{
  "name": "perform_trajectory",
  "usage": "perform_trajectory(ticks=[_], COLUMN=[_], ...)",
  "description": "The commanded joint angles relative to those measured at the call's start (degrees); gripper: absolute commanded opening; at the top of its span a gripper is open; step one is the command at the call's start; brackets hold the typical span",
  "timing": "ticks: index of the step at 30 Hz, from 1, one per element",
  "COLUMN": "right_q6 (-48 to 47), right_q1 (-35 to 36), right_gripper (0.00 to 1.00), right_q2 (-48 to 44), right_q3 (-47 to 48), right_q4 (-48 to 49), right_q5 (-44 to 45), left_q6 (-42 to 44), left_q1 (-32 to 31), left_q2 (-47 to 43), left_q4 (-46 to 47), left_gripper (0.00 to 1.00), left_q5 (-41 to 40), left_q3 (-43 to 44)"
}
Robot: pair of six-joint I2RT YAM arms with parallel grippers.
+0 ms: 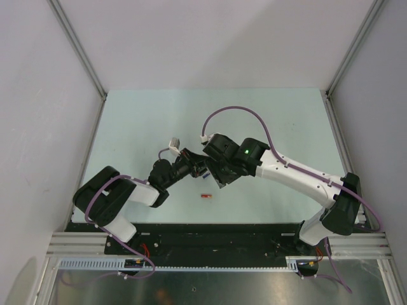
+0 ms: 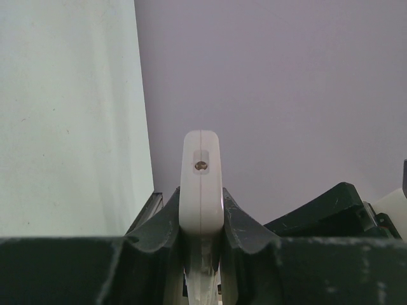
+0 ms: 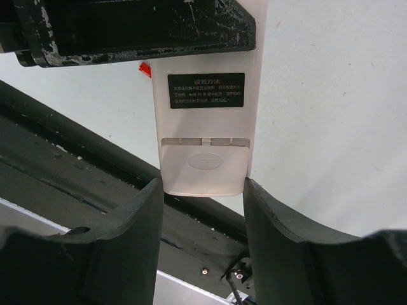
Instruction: Load the batteries into the remote control
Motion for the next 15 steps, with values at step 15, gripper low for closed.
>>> perform_trajectory(ticks=[15], right_q6=[-0.9], right_q1=[-1.1], right_gripper=[0.56], right_q2=[-1.5], right_q3=[0.4], right_q4=[-1.0], right_q5=[3.1], left_q6=[-4.1], left_q1=[-0.5], left_q2=[0.4], left_q4=[7.7], left_gripper=[0.0], left_q5=[1.3], left_q3=[1.9])
